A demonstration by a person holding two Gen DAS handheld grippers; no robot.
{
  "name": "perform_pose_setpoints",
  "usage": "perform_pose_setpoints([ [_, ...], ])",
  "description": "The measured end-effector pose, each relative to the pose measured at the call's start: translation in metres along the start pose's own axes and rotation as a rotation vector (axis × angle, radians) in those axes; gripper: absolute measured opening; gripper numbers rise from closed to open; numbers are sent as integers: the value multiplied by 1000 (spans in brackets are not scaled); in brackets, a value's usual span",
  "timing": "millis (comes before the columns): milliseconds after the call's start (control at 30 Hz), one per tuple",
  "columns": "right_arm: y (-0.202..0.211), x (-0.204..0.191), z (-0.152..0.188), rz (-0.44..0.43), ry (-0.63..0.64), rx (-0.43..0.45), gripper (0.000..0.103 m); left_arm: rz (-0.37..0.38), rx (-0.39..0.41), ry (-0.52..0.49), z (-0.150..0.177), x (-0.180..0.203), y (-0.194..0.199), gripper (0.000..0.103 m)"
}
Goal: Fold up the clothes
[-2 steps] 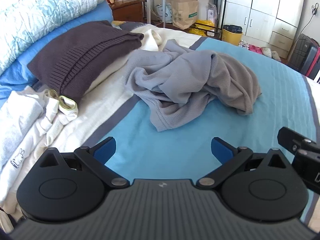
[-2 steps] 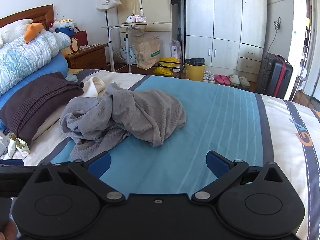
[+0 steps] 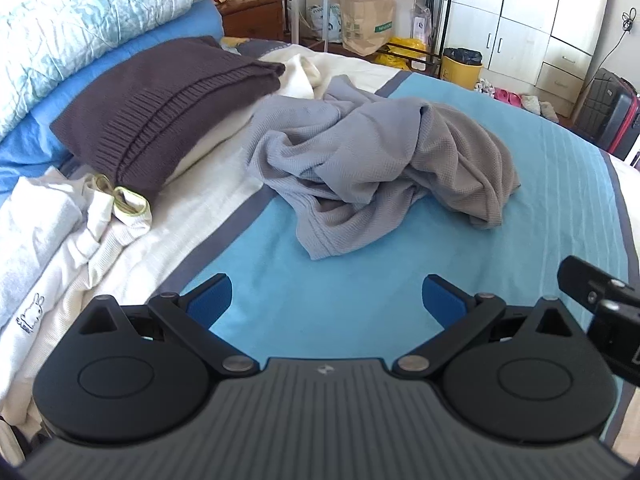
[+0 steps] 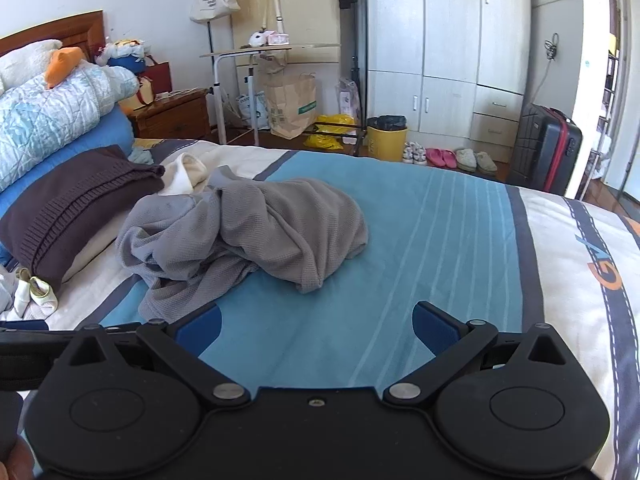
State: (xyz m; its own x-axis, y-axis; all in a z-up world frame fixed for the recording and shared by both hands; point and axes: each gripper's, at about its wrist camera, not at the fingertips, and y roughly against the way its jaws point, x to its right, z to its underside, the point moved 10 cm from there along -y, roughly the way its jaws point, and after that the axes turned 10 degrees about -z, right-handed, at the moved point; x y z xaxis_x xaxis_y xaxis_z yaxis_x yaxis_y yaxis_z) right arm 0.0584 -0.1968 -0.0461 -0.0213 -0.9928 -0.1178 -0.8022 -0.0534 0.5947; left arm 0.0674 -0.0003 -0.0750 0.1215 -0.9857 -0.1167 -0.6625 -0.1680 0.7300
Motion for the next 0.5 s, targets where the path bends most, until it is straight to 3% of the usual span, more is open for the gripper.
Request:
perform_pose_setpoints([
  [267,4,3,10,-39,-76,-33,103,26,-52,32,7,2,-3,103],
  [500,2,1,11,-37,-69,-41,103,48,-97,61,13,4,-5,101],
])
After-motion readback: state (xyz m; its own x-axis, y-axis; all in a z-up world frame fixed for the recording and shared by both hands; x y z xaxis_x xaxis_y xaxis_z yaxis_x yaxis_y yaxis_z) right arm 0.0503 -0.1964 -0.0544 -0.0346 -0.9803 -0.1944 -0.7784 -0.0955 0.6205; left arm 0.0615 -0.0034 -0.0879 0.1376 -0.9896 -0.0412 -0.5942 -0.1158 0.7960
